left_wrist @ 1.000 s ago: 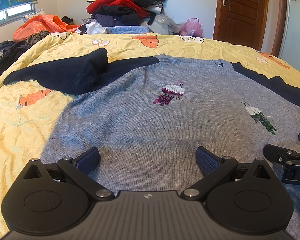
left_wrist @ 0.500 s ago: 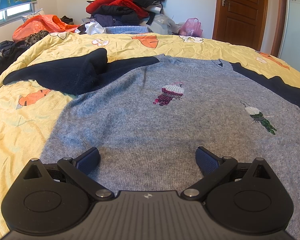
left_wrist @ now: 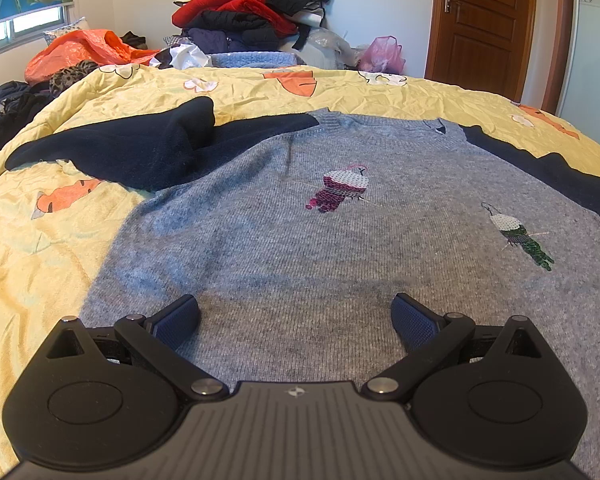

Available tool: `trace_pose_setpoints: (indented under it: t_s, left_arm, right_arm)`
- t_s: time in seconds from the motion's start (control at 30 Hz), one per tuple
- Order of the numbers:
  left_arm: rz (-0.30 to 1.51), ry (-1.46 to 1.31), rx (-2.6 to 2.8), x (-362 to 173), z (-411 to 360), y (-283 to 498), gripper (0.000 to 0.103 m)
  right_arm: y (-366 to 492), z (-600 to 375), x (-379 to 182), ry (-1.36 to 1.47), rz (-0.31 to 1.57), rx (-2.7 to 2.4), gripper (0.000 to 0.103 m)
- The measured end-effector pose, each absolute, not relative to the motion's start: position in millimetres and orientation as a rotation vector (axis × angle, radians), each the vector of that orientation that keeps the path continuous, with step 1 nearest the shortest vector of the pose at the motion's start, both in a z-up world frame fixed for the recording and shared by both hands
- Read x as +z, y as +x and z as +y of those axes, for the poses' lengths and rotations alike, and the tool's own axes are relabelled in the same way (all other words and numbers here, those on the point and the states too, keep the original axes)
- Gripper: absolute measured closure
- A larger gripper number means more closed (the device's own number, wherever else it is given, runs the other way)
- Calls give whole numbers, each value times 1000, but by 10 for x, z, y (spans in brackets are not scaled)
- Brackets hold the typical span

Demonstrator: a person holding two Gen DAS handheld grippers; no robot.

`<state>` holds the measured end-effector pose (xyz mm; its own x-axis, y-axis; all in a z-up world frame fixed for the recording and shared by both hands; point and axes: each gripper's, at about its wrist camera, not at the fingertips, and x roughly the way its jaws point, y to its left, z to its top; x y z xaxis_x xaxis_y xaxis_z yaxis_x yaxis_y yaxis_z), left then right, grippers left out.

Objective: Fold small clothes
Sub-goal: 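Grasp the cuff of a navy sleeve with the right tool, then lay the navy sleeve across the sweater with the right tool while the left grasps the other sleeve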

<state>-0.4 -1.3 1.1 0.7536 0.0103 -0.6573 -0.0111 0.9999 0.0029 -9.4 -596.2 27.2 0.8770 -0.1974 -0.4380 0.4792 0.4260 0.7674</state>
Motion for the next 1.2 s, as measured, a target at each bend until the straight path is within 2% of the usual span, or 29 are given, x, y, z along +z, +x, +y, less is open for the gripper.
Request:
trace_pose_setpoints:
  t_s: [0.1,0.17,0.2,0.23,0.27,0.37,0.5,0.6,0.7,0.83,0.97,1.07,1.13,1.2]
  left_arm:
    - [717,-1,12,11,-14,-4,0]
    - [717,-1,12,12,-13,-4,0]
    - [717,-1,12,12,-14,-4,0]
    - [717,-1,12,12,-14,-4,0]
    - [717,-1,12,12,-14,-4,0]
    - [717,-2,12,12,-15,-3,0]
    - [717,-4,11,12,-13,2,0]
    - [717,-3,11,12,-13,1,0]
    - [717,-4,10,12,-14,2,0]
    - [717,-3,11,12,-15,2,0]
    - [717,-4,9,14,-25,19,0]
    - [717,-5,8,5,-33,35,0]
    - [717,-5,9,5,-33,34,0]
    - [717,-1,12,3,-38,37,0]
  right_arm:
    - [49,-5944,285,982,301,-438,30]
    - [143,-5935,286,932,303,-442,38]
    - [187,-5930,297,896,316,-451,60]
    - [258,-5926,298,858,345,-465,88]
    - [307,-5939,292,829,376,-482,93]
    - [306,-5882,318,781,374,-500,93]
    - [79,-5606,706,688,264,-451,92]
    - [96,-4994,1039,587,216,-251,92]
    - [242,-4118,1186,446,250,-13,92]
    - [530,-3029,927,316,377,224,92]
    - [749,-2465,487,277,524,254,91]
    - [703,-2328,354,259,638,261,79]
    - [462,-2327,407,290,599,269,46]
    - [369,-2481,431,374,556,280,30]
